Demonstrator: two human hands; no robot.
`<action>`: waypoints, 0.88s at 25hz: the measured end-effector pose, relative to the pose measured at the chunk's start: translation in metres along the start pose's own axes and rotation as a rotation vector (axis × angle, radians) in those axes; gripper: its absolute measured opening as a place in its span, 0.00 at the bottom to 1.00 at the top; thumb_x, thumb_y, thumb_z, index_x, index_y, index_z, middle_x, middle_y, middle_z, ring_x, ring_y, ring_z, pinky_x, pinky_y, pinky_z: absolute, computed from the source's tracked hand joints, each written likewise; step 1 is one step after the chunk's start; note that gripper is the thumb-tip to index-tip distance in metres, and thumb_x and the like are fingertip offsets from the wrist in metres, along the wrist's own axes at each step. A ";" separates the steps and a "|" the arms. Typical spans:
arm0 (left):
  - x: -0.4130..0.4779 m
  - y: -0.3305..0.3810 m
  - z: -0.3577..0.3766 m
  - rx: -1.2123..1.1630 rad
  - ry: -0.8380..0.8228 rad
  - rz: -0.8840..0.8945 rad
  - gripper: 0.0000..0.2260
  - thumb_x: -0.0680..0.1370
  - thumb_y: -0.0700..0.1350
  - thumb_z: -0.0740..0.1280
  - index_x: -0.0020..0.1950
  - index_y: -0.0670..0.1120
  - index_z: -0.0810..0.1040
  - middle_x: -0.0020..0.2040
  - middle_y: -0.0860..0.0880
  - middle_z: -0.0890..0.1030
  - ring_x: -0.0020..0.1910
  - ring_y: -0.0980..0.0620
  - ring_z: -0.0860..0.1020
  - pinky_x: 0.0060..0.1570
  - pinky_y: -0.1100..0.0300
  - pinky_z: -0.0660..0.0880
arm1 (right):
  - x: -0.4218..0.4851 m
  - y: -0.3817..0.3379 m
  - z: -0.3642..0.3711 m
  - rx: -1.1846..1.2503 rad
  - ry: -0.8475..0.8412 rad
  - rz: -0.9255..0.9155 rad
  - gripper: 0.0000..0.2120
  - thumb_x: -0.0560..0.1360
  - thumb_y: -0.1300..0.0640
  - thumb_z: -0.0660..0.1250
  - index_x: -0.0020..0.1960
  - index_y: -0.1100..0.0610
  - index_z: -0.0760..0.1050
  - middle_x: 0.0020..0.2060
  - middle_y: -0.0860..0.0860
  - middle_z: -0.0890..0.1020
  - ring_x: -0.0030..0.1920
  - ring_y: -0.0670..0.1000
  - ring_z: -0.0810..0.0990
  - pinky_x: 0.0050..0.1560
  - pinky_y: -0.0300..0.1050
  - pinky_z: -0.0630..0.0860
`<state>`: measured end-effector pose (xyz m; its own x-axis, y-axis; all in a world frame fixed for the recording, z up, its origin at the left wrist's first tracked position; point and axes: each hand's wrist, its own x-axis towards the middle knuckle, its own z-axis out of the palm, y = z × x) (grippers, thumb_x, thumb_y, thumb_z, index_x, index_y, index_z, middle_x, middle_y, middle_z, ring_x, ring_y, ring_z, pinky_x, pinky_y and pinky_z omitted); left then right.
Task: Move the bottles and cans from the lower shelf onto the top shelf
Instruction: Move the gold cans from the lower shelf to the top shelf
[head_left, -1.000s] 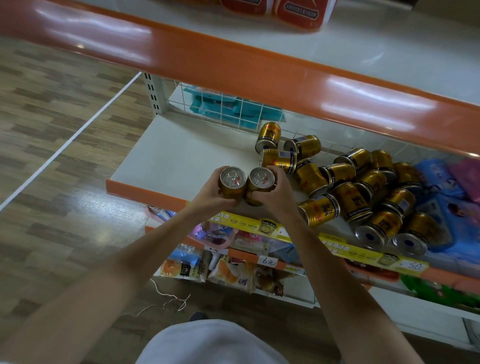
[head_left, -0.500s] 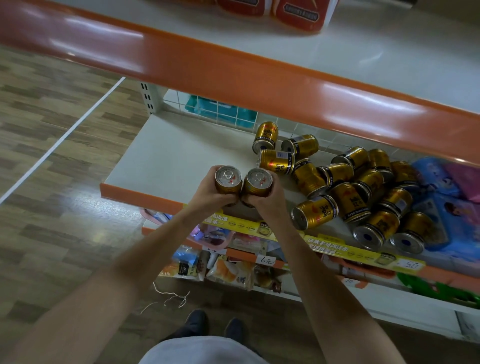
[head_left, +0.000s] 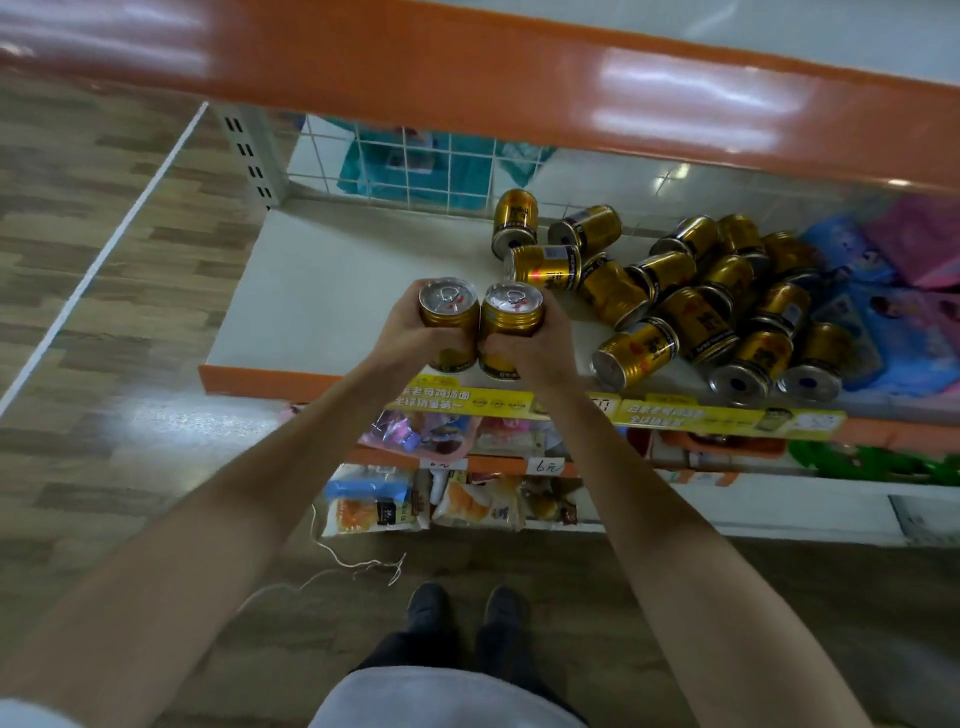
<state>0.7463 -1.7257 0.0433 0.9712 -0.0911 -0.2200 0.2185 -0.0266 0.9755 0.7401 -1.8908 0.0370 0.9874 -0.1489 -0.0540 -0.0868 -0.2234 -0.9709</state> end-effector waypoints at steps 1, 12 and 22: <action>-0.003 0.002 0.001 0.004 -0.012 0.004 0.30 0.57 0.36 0.72 0.59 0.46 0.73 0.51 0.47 0.81 0.48 0.53 0.80 0.48 0.60 0.77 | -0.005 -0.002 -0.003 0.003 0.000 -0.014 0.28 0.58 0.75 0.76 0.51 0.52 0.76 0.42 0.44 0.82 0.39 0.38 0.81 0.42 0.35 0.79; -0.050 0.043 0.046 0.126 -0.052 0.092 0.32 0.53 0.36 0.72 0.57 0.44 0.75 0.48 0.45 0.82 0.49 0.47 0.80 0.50 0.51 0.77 | -0.039 -0.036 -0.073 0.085 -0.043 -0.110 0.27 0.54 0.68 0.78 0.52 0.58 0.77 0.47 0.56 0.83 0.49 0.57 0.83 0.53 0.52 0.79; -0.129 0.115 0.137 0.054 0.006 0.202 0.22 0.54 0.34 0.66 0.48 0.46 0.76 0.44 0.47 0.80 0.47 0.46 0.77 0.46 0.52 0.72 | -0.087 -0.073 -0.191 0.054 -0.281 -0.188 0.30 0.58 0.68 0.79 0.55 0.50 0.75 0.48 0.50 0.84 0.49 0.50 0.83 0.53 0.49 0.78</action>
<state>0.6329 -1.8531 0.1828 0.9953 -0.0945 -0.0200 0.0142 -0.0614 0.9980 0.6349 -2.0454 0.1567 0.9840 0.1630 0.0719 0.0996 -0.1689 -0.9806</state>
